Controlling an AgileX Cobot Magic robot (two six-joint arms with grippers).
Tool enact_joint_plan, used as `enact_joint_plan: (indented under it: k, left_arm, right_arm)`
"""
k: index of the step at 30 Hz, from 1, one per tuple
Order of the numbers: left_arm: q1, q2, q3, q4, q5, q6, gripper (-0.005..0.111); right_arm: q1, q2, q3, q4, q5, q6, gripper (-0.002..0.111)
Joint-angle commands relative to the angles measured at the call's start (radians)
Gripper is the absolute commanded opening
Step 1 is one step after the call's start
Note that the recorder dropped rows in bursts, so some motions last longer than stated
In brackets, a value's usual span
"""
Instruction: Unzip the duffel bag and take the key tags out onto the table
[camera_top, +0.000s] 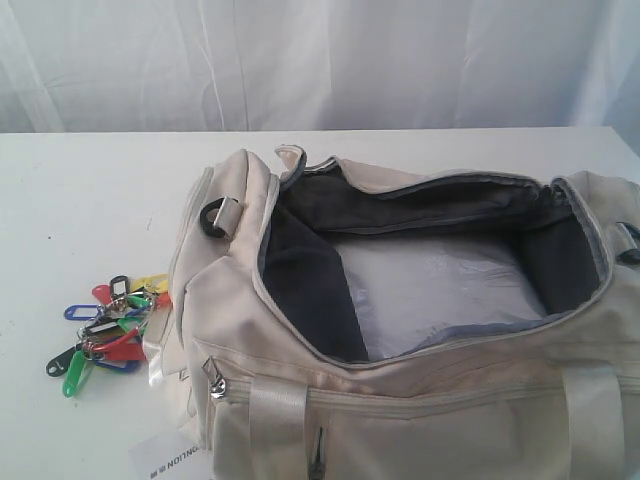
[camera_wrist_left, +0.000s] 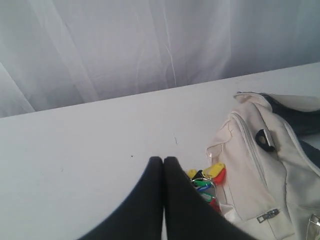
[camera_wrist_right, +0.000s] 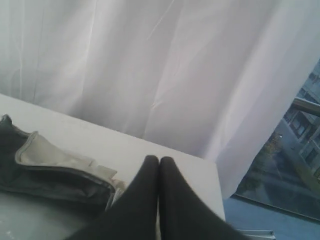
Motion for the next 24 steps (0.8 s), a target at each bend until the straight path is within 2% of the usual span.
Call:
enact_joint_plan:
  k: [1,7,11,16,24]
  left_arm:
    - [0.013,-0.054,-0.002,-0.003,0.002,0.001,0.000]
    - [0.013,-0.102,0.008,-0.003,0.000,0.001,0.000]
    - [0.013,-0.157,0.105,-0.003,-0.033,0.001,0.000]
    - [0.013,-0.251,0.347,-0.003,-0.175,0.001,0.000]
    - [0.013,-0.395,0.877,-0.003,-0.456,0.001,0.000]
  right_arm:
    - [-0.032,-0.075,0.004,-0.007,-0.008,0.005,0.000]
    - [-0.032,-0.140,0.004,-0.007,-0.008,0.005,0.000]
    - [-0.032,-0.160,0.004,-0.005,-0.010,0.005,0.000]
    - [-0.032,-0.160,0.004,-0.005,-0.010,0.005,0.000]
    - [-0.032,-0.160,0.004,-0.005,-0.010,0.005,0.000]
